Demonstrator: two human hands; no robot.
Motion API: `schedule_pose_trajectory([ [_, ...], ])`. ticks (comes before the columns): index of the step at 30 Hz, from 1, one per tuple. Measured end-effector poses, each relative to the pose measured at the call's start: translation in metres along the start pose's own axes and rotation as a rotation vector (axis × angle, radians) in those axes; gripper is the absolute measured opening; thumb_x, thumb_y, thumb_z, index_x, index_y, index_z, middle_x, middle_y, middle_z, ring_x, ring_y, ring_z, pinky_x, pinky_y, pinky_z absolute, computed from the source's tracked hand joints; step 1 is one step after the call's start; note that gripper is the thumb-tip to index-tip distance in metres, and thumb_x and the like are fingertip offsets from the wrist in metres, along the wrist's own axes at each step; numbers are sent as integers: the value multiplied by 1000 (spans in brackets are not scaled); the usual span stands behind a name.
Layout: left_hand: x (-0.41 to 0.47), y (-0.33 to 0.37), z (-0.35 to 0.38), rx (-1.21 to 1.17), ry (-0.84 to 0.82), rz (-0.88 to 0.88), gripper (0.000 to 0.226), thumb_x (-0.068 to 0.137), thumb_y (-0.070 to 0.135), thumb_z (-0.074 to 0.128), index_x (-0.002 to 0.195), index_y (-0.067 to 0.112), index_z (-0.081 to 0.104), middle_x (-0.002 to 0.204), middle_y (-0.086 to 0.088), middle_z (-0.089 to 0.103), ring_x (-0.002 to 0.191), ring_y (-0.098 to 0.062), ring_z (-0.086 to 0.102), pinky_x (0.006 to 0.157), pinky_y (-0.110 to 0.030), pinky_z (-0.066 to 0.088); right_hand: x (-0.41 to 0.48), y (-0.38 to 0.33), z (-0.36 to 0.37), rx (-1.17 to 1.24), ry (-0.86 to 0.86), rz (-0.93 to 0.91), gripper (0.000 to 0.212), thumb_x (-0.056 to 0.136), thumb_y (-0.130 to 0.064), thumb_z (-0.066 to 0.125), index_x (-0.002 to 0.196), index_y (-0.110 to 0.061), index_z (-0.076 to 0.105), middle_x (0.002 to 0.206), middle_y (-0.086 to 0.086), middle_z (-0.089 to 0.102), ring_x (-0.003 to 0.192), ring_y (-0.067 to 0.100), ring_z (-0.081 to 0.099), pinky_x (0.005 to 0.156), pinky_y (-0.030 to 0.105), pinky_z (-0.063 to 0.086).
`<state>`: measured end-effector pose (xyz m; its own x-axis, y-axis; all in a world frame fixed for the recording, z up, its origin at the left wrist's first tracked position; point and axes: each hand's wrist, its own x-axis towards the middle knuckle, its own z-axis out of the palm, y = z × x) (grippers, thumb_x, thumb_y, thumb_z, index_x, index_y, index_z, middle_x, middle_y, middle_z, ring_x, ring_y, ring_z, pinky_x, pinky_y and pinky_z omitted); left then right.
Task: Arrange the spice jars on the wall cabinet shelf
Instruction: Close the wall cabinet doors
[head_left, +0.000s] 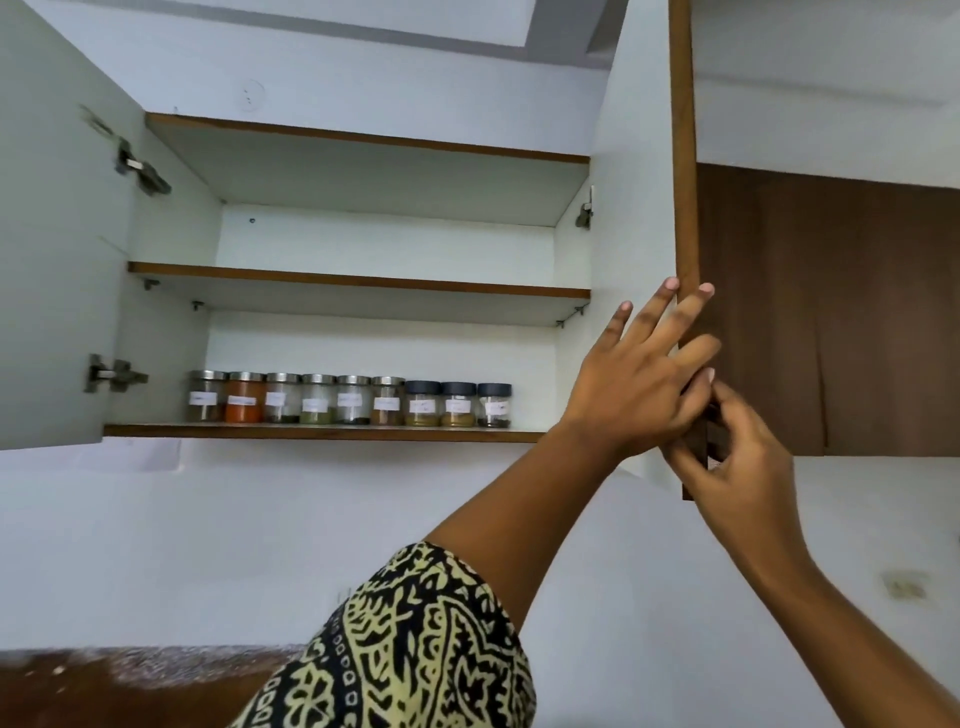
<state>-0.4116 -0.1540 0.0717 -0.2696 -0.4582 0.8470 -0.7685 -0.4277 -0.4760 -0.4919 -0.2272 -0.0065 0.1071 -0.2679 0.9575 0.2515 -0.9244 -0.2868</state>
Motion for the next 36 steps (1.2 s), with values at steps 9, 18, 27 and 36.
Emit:
schedule_pose_trajectory([
  [9,-77,-120,-39,15,-100,-48,32,98,37,35,118,23,55,158,-4,19,146,-25,15,116,-49,19,-11,-58,133,33,16,-41,63,76,-14,75,132,-10,46,135,9,51,123,25,50,93,40,51],
  [18,-134,-219,-30,51,-245,-124,38,100,34,28,135,27,41,161,1,1,147,-22,10,116,-49,10,-9,-79,252,-34,-100,-48,79,82,-32,69,146,-13,26,156,5,24,145,22,21,114,41,30],
  [27,-179,-320,27,177,-418,-223,65,94,51,33,151,33,8,159,3,-16,148,-17,-6,117,-48,-2,11,-57,386,-283,-173,-144,88,85,-44,58,151,-14,9,159,6,4,143,17,-6,116,49,5],
  [36,-195,-388,91,314,-594,-292,76,96,55,32,147,29,-19,154,5,-28,145,-17,-19,115,-46,-9,28,-21,479,-457,-161,-166,97,62,-45,78,141,-10,34,147,14,41,135,32,39,105,54,28],
])
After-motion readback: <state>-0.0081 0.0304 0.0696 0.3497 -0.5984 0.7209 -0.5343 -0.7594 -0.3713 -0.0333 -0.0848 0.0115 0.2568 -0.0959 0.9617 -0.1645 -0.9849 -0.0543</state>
